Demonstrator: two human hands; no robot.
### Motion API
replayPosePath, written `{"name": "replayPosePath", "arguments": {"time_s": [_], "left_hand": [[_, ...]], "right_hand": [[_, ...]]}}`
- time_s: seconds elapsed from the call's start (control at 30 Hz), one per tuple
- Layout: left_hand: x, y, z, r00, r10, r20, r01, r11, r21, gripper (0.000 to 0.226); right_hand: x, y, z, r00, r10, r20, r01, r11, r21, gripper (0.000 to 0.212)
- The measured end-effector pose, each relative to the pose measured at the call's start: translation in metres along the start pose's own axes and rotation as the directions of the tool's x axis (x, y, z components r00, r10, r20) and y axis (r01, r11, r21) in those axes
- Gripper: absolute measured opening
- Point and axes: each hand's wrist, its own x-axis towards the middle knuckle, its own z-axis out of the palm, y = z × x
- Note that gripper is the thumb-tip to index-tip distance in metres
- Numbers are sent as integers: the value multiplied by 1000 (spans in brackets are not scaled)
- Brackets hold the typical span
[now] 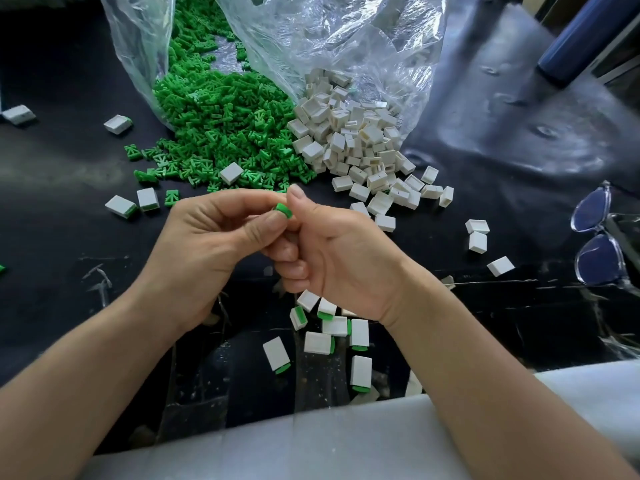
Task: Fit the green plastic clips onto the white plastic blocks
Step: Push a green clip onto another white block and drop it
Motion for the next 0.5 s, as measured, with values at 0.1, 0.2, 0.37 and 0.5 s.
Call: {"name": "replayPosePath", "arguments": {"time_s": [0.1,0.2,0.37,0.5], "left_hand": [[-1,2,0,1000,-20,-1,20,1000,0,22],[-1,4,-1,998,-58,-3,58,998,-25,21],[0,4,0,995,-96,-25,95,995,-29,24],[0,5,0,994,-109,-20,109,994,-16,30]], "right_hand": [[1,-2,-2,999,28,-38,-28,1000,-10,51],[1,-2,-2,996,28,-85,-33,998,-56,42],[-1,-3,0,993,15,-119,-28,994,-108,40],[-2,-1,1,991,-37,-125,13,982,-189,34]]}}
